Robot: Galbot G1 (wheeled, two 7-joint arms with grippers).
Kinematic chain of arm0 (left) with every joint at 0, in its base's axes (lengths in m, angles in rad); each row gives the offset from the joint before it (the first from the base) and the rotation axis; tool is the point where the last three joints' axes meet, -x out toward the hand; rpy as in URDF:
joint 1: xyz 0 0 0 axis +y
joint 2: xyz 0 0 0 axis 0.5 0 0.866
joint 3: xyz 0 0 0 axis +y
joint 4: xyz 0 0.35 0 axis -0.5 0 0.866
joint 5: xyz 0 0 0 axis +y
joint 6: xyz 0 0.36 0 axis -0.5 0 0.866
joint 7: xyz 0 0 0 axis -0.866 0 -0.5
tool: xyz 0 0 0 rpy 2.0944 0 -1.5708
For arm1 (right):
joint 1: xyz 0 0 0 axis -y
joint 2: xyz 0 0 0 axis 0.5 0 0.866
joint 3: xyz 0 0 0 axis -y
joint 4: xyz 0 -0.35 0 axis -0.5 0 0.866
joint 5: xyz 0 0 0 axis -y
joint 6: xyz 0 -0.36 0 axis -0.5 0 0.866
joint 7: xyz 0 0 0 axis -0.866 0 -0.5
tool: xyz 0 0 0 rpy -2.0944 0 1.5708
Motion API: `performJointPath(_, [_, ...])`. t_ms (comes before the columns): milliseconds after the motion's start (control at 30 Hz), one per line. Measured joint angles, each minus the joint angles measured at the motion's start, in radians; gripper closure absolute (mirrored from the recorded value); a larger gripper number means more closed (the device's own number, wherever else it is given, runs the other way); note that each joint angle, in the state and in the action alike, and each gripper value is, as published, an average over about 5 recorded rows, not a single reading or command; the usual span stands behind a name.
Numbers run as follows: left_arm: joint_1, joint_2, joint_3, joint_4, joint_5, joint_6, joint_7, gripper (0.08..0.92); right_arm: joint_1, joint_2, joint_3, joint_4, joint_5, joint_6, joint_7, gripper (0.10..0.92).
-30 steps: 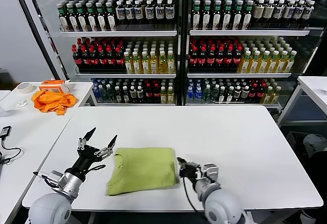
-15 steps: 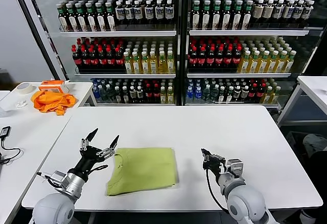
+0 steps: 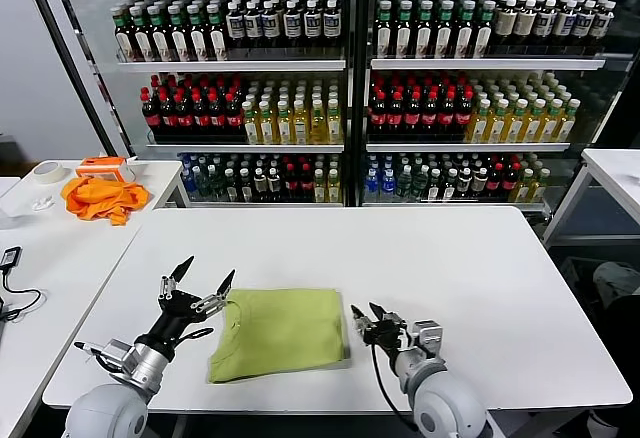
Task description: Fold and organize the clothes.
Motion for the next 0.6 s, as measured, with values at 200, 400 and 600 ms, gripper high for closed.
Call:
performJointPath(200, [-0.005, 0.000, 0.002, 0.005, 0.007, -0.001, 0.000, 0.177, 0.006, 0.007, -0.027, -0.014, 0.001, 0.000, 0.002, 0.370])
performJointPath(400, [-0.018, 0.009, -0.011, 0.018, 0.016, -0.011, -0.006, 0.177, 0.000, 0.001, -0.010, 0.004, -0.047, 0.009, -0.013, 0.225])
performJointPath(600, [-0.026, 0.011, -0.022, 0.034, 0.022, -0.021, -0.018, 0.177, -0.005, -0.013, 0.063, 0.022, -0.153, 0.058, -0.043, 0.203])
